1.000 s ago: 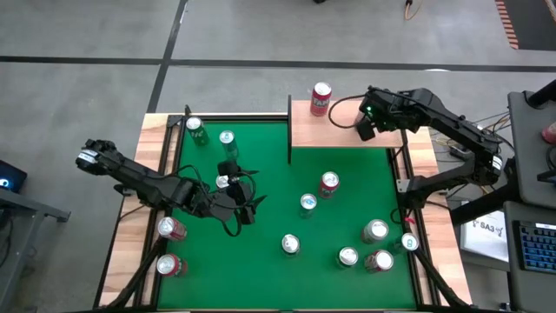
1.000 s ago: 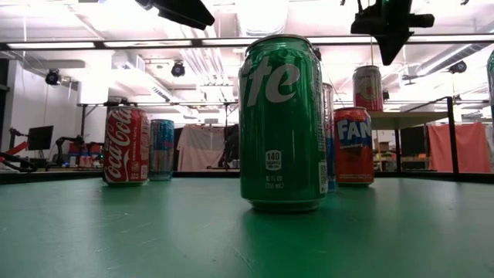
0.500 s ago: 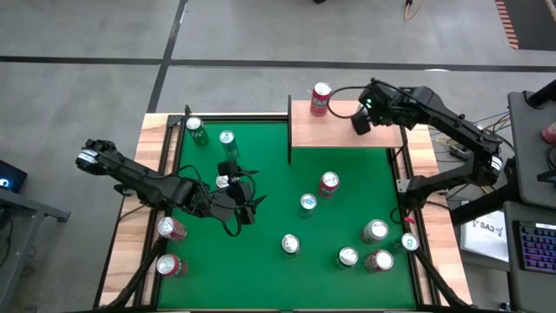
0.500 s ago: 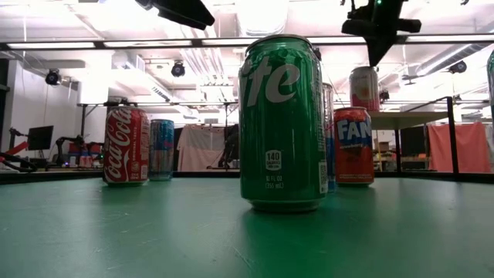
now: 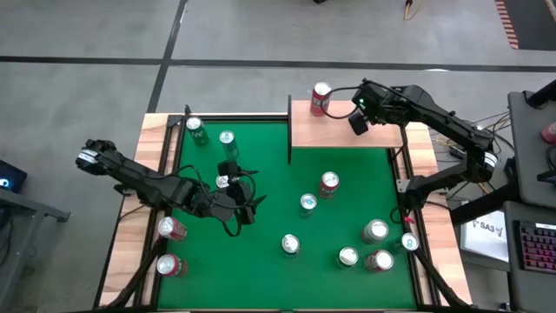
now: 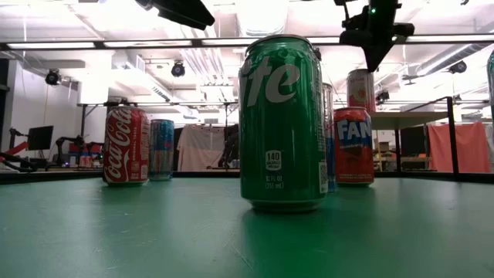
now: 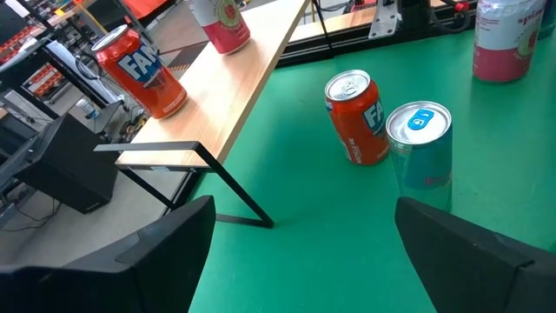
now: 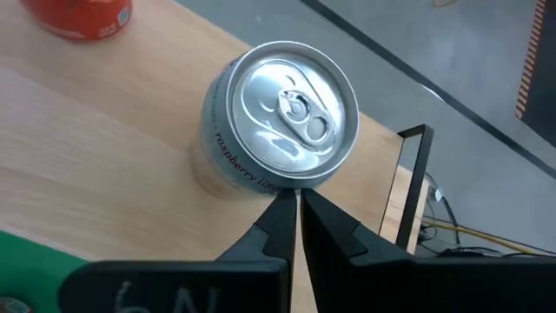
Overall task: Place canned beverage on shelf
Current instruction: Put the left pink-white soda can on the shelf
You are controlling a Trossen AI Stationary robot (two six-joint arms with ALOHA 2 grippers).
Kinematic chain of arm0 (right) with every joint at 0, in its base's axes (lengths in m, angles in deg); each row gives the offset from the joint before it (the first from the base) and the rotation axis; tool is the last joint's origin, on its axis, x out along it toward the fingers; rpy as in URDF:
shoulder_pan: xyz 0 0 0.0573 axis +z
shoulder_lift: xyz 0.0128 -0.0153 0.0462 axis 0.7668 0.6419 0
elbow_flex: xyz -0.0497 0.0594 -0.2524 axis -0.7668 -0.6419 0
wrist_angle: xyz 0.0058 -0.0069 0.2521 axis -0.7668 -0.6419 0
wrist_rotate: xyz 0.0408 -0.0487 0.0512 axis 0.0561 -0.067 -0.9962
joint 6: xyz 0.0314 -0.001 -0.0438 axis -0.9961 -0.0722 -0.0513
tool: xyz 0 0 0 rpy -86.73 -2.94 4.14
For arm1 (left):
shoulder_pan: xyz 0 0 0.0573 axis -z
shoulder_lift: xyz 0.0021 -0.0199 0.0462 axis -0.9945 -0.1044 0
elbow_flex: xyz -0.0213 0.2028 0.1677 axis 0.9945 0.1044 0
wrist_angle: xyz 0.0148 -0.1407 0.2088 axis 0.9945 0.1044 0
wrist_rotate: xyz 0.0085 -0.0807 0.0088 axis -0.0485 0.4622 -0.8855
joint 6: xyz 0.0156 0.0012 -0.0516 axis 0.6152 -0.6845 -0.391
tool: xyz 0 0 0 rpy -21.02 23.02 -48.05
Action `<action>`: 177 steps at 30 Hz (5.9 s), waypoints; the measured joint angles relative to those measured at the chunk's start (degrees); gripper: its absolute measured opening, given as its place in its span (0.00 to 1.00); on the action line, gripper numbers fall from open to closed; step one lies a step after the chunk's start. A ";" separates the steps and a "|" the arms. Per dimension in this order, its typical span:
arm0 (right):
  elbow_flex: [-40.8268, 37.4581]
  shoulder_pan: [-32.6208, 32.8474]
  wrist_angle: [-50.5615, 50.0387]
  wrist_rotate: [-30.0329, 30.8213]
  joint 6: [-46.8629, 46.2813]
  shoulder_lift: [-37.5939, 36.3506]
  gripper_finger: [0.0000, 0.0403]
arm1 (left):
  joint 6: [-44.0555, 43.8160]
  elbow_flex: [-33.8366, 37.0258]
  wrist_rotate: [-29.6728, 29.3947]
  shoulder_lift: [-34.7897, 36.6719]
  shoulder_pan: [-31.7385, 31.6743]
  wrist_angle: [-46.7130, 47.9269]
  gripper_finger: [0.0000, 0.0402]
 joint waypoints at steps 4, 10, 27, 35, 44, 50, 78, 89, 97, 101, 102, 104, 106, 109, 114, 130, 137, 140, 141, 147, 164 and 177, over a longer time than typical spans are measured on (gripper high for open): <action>1.42 0.06 -0.13 -0.06 -1.59 -0.46 0.03 | 0.01 0.00 0.00 0.00 0.01 0.04 0.85; 2.47 1.89 5.46 2.10 -6.30 -2.09 0.03 | 0.01 0.01 0.00 0.00 0.01 0.05 0.85; 0.71 1.81 12.91 6.20 -2.34 4.82 0.03 | -0.16 0.01 0.00 0.00 0.01 0.67 0.85; 0.74 1.97 10.74 4.85 -2.72 4.41 0.03 | -0.58 0.01 0.00 0.00 0.01 1.29 0.85; 0.72 2.23 7.16 0.55 -1.73 1.76 0.03 | -0.60 0.01 0.00 0.00 -0.01 1.25 0.85; 0.67 2.23 6.02 0.64 -2.32 0.06 0.03 | -0.61 0.01 0.00 0.00 0.00 1.24 0.85; 0.85 2.23 7.32 1.05 -2.31 -1.84 0.03 | -0.63 0.01 0.00 0.00 -0.01 1.22 0.85; 0.12 2.23 7.30 2.08 -2.74 -0.89 0.03 | -0.63 0.01 0.00 0.00 -0.01 1.24 0.85; 0.08 2.21 7.35 3.64 -2.69 0.18 0.03 | -0.63 0.01 0.00 0.00 0.01 1.22 0.85; -0.07 2.23 7.34 4.45 -2.58 0.58 0.03 | -0.63 0.01 0.06 0.00 -0.01 1.22 0.85; -0.09 2.23 7.35 4.40 -2.58 0.61 0.03 | -0.63 0.01 0.34 0.00 0.01 1.22 0.85; -0.09 2.23 7.33 3.74 -2.58 0.62 0.03 | -0.65 0.01 1.28 0.00 -0.01 1.22 0.85; -0.09 2.23 7.34 2.13 -2.56 0.60 0.03 | -0.65 0.01 1.42 0.00 -0.01 1.24 0.85; -0.09 2.24 7.31 0.28 -2.56 0.57 0.03 | -0.65 0.01 1.40 0.00 -0.01 1.22 0.85; -0.09 3.12 7.11 -0.23 -2.74 0.44 0.03 | -0.63 0.01 1.42 0.00 -0.01 1.22 0.85; 0.27 3.22 6.77 -0.08 -2.30 -0.57 0.03 | -0.63 0.01 1.40 0.00 -0.01 1.22 0.85; 1.00 8.95 10.30 0.57 -2.11 -4.28 0.03 | -0.63 0.01 1.43 0.00 0.00 0.44 0.85; 0.15 14.85 11.98 5.04 -2.17 -6.15 0.03 | -0.63 0.01 1.47 0.00 0.00 -0.99 0.85; -0.18 17.09 12.14 6.90 -2.44 -6.68 0.03 | -0.67 0.01 1.49 0.00 -0.01 -1.55 0.85; -5.11 30.48 13.17 16.95 -6.42 -8.90 0.03 | -3.86 0.01 3.91 0.00 0.01 -3.85 0.85; -23.04 41.64 34.68 5.26 -2.49 -9.54 0.03 | -5.81 0.01 6.01 0.00 0.12 -16.59 0.85; -21.55 40.36 28.96 -1.40 -5.29 -9.66 0.03 | -8.57 0.10 5.98 -3.72 1.90 -19.60 0.85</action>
